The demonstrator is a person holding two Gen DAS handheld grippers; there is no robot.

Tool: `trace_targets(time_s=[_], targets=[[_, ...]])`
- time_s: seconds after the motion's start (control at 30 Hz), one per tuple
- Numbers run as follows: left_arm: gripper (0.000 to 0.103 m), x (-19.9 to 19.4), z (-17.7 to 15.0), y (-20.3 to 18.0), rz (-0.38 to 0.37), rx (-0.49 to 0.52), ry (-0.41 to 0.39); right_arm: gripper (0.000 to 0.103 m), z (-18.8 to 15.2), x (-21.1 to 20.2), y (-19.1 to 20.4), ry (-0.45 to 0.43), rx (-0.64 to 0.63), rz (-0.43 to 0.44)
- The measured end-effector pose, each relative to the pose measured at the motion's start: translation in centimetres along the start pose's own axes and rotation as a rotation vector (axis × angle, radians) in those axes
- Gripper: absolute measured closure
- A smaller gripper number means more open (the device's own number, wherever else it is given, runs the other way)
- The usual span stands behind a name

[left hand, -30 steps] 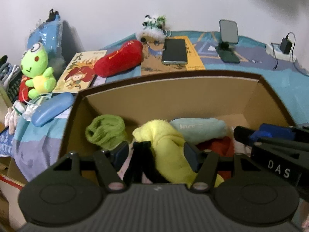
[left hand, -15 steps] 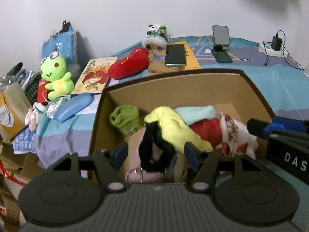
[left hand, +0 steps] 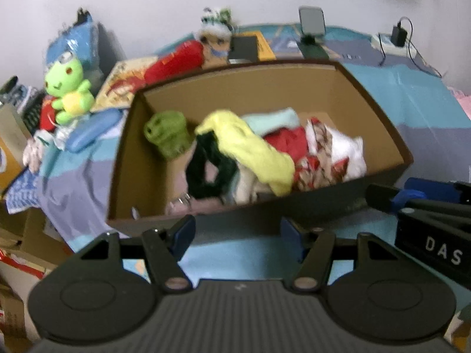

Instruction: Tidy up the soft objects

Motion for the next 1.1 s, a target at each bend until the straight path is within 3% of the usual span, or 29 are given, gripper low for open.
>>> trace_targets(time_s=[0.23, 0.73, 1.1], targets=[[0.039, 1.3, -1.8, -1.8, -0.053, 0.011, 0.080, 0.077, -1.6, -0.4, -1.6, 0.045, 0.028, -0.045], [0.039, 1.8, -2.3, -5.5, -0.077, 0.058, 0.130, 0.077, -2.9, -0.4, -4.6, 0.105, 0.051, -0.071], [0.039, 2.3, -1.2, -10.7, -0.104, 0.113, 0.140, 0.076, -2.6, -0.3, -9.6, 0.112, 0.062, -0.128]])
Point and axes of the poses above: each gripper's, at about its wrist camera, not at the fingertips, and x roughly the way its jaws point, y to its left, z to its top, the point moved 8 cm from there along x, roughly the way its jaws point, and after that the axes turned 3 degrees about -z, right-handed, at the moved point
